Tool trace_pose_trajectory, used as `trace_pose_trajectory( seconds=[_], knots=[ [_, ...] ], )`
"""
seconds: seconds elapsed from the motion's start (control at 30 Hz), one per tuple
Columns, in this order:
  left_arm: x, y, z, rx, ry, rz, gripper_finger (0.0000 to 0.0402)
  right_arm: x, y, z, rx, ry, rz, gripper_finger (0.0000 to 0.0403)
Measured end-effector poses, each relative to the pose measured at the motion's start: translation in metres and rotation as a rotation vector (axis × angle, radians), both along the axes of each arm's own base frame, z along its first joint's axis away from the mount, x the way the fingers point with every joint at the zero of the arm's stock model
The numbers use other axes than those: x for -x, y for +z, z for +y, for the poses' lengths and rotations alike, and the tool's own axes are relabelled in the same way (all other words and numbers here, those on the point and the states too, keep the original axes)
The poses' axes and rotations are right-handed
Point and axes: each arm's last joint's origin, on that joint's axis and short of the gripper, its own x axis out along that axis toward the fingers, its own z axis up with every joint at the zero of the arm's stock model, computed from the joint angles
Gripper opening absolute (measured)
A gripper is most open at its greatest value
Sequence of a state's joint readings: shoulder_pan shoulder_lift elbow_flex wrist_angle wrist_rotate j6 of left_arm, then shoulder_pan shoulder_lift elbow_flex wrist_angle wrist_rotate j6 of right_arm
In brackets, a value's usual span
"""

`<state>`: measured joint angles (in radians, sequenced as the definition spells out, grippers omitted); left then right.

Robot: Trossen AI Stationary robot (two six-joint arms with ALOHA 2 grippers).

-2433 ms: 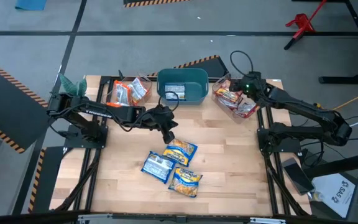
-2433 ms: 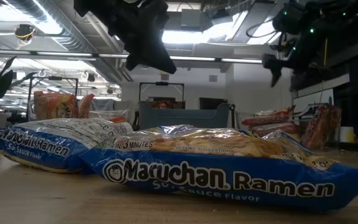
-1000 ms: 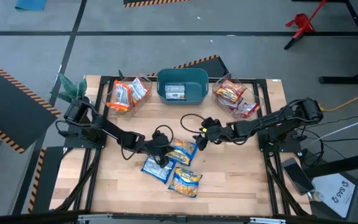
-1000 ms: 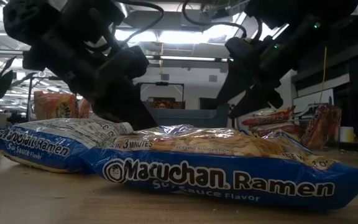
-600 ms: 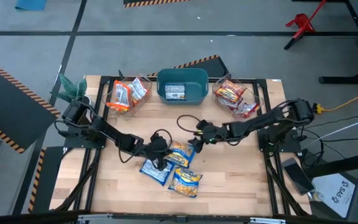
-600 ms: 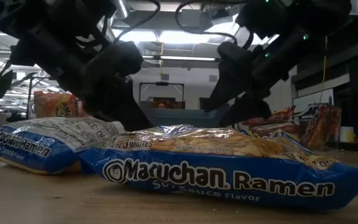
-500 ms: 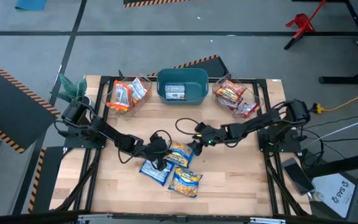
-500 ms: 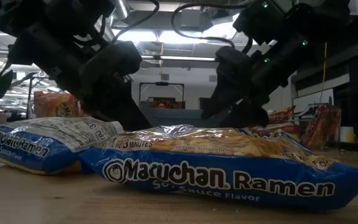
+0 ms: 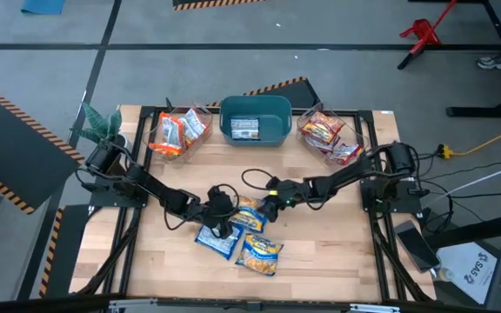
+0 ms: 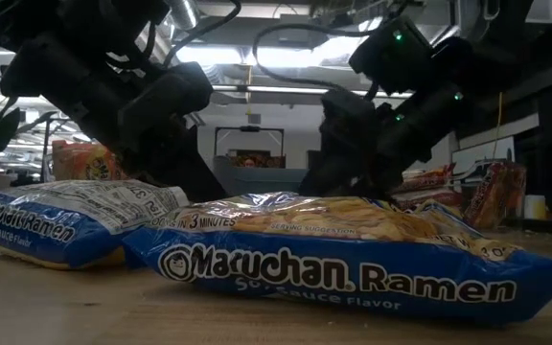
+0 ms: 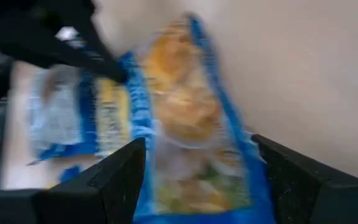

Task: Sort Maruchan noodles
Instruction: Put the blue noodle pack into the blue bin

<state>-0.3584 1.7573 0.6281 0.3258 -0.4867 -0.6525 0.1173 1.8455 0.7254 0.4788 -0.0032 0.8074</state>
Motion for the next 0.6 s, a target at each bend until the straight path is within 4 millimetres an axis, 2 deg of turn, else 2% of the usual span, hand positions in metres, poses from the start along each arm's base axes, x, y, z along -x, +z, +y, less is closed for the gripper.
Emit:
trace_pose_trajectory(
  seconds=[0.13,0.4,0.5,0.6],
  knots=[
    [0.000,0.000,0.000,-0.009,0.008,0.000,0.0000,-0.006,-0.007,0.003,-0.071,0.039,-0.057,0.0273],
    [0.001,0.000,0.002,-0.031,0.030,-0.005,0.0000,-0.011,-0.015,0.003,-0.081,0.030,-0.090,0.0271],
    [0.001,-0.001,0.002,-0.041,0.039,-0.006,0.0000,-0.011,-0.015,0.003,-0.083,0.025,-0.086,0.0251],
    [0.001,-0.001,0.003,-0.060,0.055,-0.007,0.0000,-0.010,-0.016,0.003,-0.086,0.020,-0.078,0.0212]
  ],
)
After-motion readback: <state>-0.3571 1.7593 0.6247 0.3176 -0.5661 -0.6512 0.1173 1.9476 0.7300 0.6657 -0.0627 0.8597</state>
